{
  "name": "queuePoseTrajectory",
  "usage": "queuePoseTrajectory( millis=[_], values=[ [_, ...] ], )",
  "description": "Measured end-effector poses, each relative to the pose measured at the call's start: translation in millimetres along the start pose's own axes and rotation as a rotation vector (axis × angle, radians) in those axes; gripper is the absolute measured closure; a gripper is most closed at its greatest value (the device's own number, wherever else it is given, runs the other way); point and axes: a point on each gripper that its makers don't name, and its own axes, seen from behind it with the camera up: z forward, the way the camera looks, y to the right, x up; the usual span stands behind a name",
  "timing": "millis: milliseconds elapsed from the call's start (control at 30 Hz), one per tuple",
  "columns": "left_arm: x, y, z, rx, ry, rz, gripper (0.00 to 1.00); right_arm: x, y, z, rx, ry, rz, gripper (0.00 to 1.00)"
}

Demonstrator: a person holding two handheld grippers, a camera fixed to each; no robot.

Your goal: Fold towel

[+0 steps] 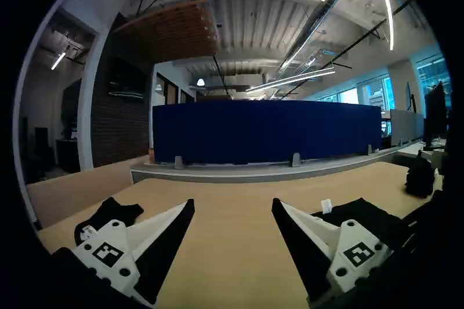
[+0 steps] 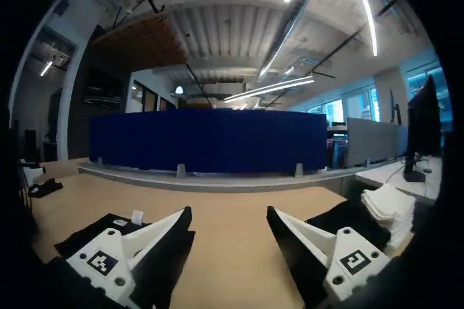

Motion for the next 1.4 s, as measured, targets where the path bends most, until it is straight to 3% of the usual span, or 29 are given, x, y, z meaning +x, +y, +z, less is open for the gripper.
queuePoseTrajectory(
  millis=[400, 700, 1067, 1267, 1400],
  values=[
    [107, 4.1, -4.0, -0.001, -0.016, -0.018, 0.01, 100, 13, -3.0, -0.021, 0.002, -0.01, 0.0],
    [161, 7.6, -1.5, -0.002, -0.046, -0.014, 0.01, 153, 15, -5.6, -0.036, 0.002, 0.005, 0.0],
    [187, 12.6, 4.3, -0.053, -0.087, 0.014, 0.01, 188, 19, -3.0, -0.032, -0.009, -0.006, 0.0],
    [184, 30.1, 7.7, -0.146, -0.137, 0.059, 0.01, 186, 2, -3.9, 0.061, -0.074, -0.065, 0.0],
    [174, 44.3, 5.9, -0.226, -0.183, 0.093, 0.01, 173, -16, -5.8, 0.157, -0.155, -0.125, 0.0]
  ],
)
